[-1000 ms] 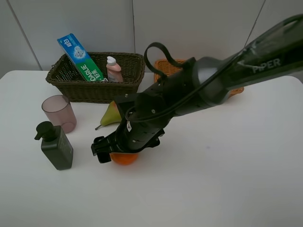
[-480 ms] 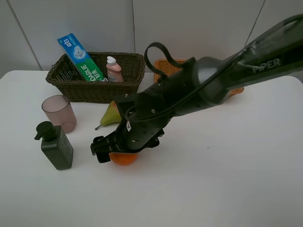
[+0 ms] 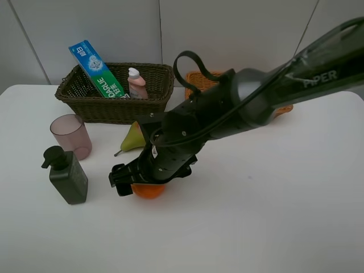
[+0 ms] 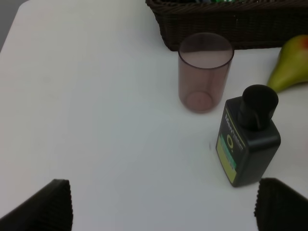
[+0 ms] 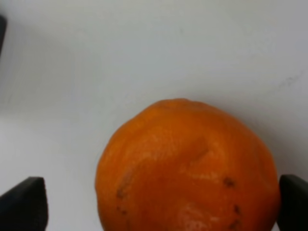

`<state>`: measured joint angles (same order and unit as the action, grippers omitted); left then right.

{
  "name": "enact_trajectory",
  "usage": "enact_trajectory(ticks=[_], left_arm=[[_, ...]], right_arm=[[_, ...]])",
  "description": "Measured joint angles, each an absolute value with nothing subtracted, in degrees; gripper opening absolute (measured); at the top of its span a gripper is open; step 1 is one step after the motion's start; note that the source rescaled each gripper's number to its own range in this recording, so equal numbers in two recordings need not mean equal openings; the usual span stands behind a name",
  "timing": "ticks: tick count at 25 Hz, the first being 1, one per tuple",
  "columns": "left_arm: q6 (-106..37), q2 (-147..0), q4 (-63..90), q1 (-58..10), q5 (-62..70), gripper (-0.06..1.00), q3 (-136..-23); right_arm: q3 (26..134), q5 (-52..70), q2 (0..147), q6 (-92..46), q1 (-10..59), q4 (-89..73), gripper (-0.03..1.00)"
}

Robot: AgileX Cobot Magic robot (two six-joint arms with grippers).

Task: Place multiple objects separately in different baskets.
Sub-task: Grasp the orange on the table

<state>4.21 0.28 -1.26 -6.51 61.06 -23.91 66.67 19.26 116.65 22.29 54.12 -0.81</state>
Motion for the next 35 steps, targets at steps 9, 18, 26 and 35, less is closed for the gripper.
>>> enact_trajectory(ticks=[9,18,26,35], left_arm=[[4.2,0.3,-1.3,-6.5,61.1,1.0,-23.9],[4.2,0.3,-1.3,-6.5,61.1,1.0,-23.9],[4.2,0.3,-1.3,-6.5,61.1,1.0,-23.9],[4.2,0.3,-1.3,-6.5,61.1,1.0,-23.9]], right_arm=[[66.7,19.3,116.7,22.2,54.1,-0.8,0.87],[67.0,19.8,116.7,18.0,54.1,-6.4,0.6],[68.5,20.7,116.7,17.3,54.1,-7.3,0.6],[68.5,21.6,116.7,17.3,54.1,-7.0,0.6]])
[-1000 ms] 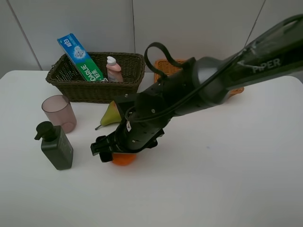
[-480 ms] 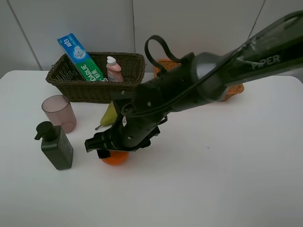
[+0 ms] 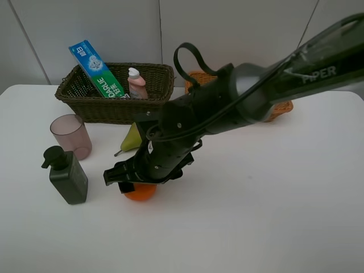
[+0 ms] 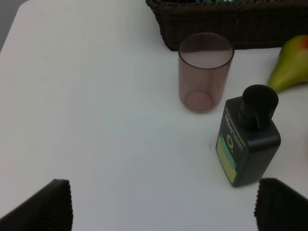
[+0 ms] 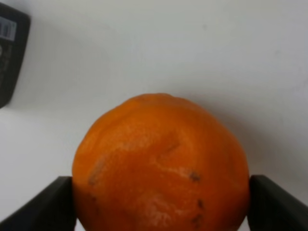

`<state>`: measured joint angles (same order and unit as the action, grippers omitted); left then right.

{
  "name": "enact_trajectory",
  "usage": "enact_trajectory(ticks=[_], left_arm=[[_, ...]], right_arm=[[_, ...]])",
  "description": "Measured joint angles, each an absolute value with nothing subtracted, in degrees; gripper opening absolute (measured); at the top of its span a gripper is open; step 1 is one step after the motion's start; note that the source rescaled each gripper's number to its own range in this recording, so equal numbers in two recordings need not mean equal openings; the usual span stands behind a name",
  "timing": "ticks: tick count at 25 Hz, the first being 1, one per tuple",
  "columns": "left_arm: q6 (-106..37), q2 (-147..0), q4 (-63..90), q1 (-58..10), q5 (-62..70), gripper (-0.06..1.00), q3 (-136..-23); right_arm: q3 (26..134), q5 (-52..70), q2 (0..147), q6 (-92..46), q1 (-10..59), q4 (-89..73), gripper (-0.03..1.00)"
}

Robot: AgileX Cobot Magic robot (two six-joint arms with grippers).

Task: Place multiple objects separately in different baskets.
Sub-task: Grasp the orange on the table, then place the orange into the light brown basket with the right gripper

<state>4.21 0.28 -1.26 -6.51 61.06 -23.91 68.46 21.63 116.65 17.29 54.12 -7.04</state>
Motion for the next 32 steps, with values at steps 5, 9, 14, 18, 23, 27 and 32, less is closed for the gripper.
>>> enact_trajectory(ticks=[5,9,14,18,23,27,32], left_arm=[[4.2,0.3,-1.3,-6.5,61.1,1.0,-23.9],[4.2,0.3,-1.3,-6.5,61.1,1.0,-23.9],[4.2,0.3,-1.3,-6.5,61.1,1.0,-23.9],[4.2,0.3,-1.3,-6.5,61.1,1.0,-23.9],[4.2,0.3,-1.3,-6.5,61.1,1.0,-23.9],[4.2,0.3,-1.3,-6.5,61.1,1.0,-23.9],[4.2,0.3,-1.3,-6.5,61.1,1.0,-23.9]], right_arm=[[68.5,21.7,116.7,17.3,54.1,-7.0,0.6],[68.5,21.9,116.7,17.3,54.1,-7.0,0.6],[68.5,22.2,116.4,17.3,54.1,-7.0,0.6],[68.8,22.6,115.5,17.3,54.1,-7.0,0.6],[69.0,23.8,115.5,17.3,54.1,-7.0,0.6],[69.0,24.7,115.4,17.3,54.1,-7.0,0.6],[69.0,24.9,113.1,17.3,54.1,-5.9,0.6]])
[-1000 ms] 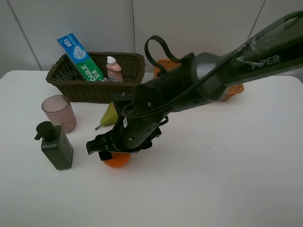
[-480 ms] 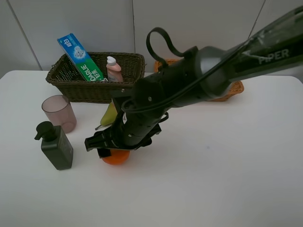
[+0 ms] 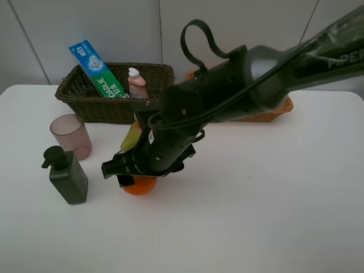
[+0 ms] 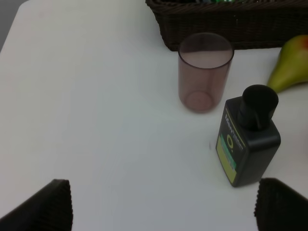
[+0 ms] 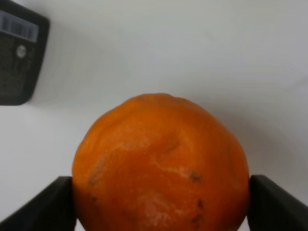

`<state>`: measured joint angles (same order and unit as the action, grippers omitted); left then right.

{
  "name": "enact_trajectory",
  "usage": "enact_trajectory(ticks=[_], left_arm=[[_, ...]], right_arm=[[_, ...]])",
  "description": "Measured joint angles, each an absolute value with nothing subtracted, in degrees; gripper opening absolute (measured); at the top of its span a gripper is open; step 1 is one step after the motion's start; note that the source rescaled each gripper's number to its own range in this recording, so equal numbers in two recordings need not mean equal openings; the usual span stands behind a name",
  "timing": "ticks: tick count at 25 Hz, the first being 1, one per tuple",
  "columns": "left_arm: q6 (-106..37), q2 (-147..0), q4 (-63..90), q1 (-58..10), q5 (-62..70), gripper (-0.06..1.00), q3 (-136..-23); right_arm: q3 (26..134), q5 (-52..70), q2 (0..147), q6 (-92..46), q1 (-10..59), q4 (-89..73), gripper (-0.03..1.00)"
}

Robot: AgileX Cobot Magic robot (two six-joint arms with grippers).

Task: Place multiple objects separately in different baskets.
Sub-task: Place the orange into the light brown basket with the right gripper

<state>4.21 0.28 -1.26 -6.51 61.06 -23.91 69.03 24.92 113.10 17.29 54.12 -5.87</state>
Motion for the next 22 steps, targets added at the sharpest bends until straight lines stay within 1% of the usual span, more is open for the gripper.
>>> enact_trajectory(ticks=[15,17,22], left_arm=[[4.2,0.3,-1.3,-6.5,61.1,1.0,-23.9],[4.2,0.3,-1.3,-6.5,61.1,1.0,-23.9],[4.2,0.3,-1.3,-6.5,61.1,1.0,-23.9]], right_arm=[[69.0,28.0,105.1,17.3,53.8,-0.7,0.6],[69.0,28.4,103.9,17.3,52.9,0.0,0.6],[69.0,28.8,101.2,17.3,47.3,3.3,0.6]])
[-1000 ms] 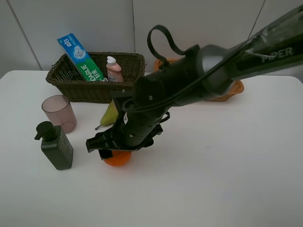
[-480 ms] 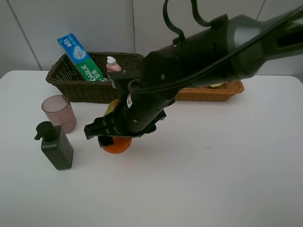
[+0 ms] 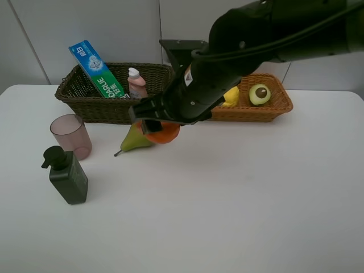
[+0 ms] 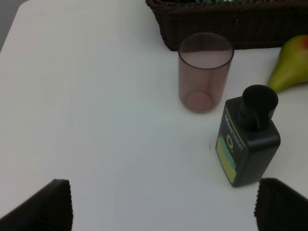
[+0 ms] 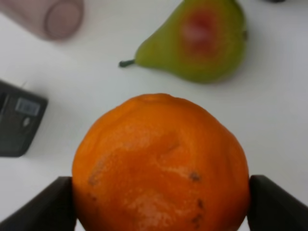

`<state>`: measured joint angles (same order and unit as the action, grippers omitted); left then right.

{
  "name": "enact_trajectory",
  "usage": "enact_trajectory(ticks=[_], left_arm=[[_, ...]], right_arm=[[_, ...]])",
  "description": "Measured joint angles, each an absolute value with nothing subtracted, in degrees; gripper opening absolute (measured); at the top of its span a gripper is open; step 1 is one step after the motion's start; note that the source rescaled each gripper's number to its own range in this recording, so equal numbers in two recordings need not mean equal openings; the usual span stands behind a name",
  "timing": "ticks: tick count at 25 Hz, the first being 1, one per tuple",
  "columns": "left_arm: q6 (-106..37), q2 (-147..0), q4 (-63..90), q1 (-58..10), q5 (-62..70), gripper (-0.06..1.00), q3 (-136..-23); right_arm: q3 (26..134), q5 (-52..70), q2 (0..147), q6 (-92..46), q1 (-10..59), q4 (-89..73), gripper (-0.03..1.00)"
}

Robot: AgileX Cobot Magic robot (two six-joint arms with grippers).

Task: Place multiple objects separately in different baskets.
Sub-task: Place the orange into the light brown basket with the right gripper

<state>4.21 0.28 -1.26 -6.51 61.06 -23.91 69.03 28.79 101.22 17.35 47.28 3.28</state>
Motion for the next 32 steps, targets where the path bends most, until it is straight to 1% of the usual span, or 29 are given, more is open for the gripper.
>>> enact_trajectory(ticks=[5,6,14,20,26,32], left_arm=[[4.2,0.3,-1.3,-6.5,61.1,1.0,-23.9],[4.2,0.3,-1.3,-6.5,61.1,1.0,-23.9],[4.2,0.3,-1.3,-6.5,61.1,1.0,-23.9],[4.2,0.3,-1.3,-6.5,61.1,1.0,-23.9],[4.2,0.3,-1.3,-6.5,61.1,1.0,-23.9],[4.2,0.3,-1.3,-6.5,61.1,1.0,-23.9]], right_arm=[[70.7,28.9,100.7,17.3,39.9,4.2,0.6],[71.9,29.0,100.7,17.3,36.9,5.0,0.6],[77.5,30.1,100.7,17.0,27.0,6.7,0.6],[78.1,29.1,100.7,15.8,19.6,6.8,0.6],[78.1,27.8,100.7,15.8,14.7,6.9,0.6],[78.1,27.7,101.1,14.5,13.7,9.1,0.6]])
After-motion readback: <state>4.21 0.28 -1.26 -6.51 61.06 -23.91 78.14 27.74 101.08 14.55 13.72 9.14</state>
